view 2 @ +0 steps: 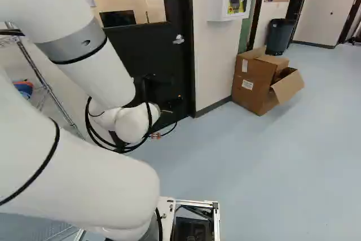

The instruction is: Open the door and move inside

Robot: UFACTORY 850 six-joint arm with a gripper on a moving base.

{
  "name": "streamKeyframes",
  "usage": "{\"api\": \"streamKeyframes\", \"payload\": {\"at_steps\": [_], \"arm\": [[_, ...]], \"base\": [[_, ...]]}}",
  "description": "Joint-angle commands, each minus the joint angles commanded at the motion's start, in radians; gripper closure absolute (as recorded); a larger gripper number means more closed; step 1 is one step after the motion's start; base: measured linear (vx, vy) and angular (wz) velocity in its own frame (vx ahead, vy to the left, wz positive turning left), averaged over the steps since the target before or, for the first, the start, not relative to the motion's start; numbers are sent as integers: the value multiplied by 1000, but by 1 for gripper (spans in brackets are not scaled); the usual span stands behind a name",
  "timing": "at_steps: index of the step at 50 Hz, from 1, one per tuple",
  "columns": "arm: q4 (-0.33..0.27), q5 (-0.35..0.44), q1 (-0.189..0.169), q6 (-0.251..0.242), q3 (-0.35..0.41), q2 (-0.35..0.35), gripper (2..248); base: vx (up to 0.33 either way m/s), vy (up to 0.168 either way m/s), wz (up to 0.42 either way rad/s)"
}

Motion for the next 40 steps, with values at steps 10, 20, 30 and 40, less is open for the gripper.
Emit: {"api": "streamKeyframes", "payload": {"at_steps": [10,20,30,40], "arm": [[0,0,0,0,0,0,3],[0,0,0,0,0,0,3],[0,0,0,0,0,0,3],[0,0,0,0,0,0,3]], "base": [[183,-54,106],[167,-33,187],[164,-32,199],[144,-44,205]]}}
